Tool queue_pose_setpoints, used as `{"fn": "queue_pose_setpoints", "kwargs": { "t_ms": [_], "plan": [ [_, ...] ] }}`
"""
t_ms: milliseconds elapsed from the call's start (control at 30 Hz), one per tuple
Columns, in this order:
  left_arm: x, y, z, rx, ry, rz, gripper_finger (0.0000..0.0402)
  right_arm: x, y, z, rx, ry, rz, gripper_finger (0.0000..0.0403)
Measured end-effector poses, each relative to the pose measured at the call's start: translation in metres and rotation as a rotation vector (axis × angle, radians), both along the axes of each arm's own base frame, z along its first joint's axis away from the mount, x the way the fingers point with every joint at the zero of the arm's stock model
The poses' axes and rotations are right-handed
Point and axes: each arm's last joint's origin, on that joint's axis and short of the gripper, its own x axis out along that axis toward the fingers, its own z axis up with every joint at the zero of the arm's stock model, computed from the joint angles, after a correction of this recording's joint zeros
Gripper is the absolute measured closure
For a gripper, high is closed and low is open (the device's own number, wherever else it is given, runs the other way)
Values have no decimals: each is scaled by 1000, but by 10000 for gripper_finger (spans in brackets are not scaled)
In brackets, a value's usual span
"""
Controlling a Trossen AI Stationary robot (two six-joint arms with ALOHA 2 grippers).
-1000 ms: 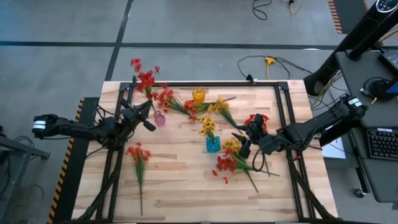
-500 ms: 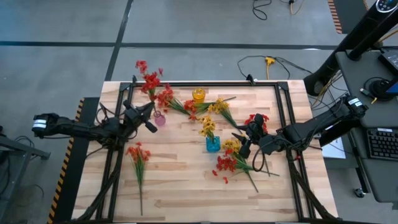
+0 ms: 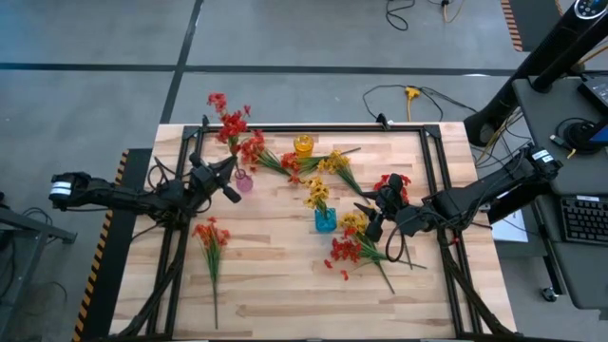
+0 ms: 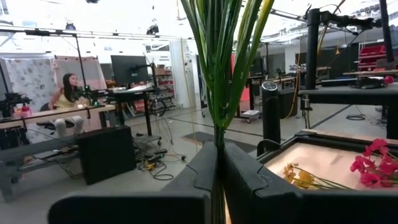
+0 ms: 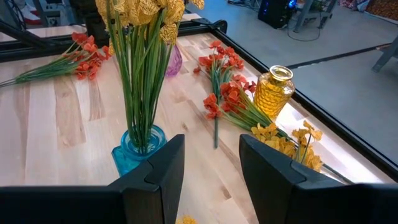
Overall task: Sort flowers into vase by color
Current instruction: Put the left red flowers into the purple vase
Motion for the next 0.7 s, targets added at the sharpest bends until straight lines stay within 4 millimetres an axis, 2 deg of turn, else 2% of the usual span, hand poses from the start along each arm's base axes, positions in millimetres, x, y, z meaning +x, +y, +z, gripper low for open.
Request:
{"fn": "queue_pose_setpoints", "kwargs": {
  "t_ms": [167, 700],
  "plan": [
    [0, 0, 0, -7, -7, -1, 391, 0, 0, 0, 0, 0, 0, 257],
    [-1, 1, -2, -44, -10, 42, 285, 0, 0, 0, 0, 0, 0, 257]
  ]
}}
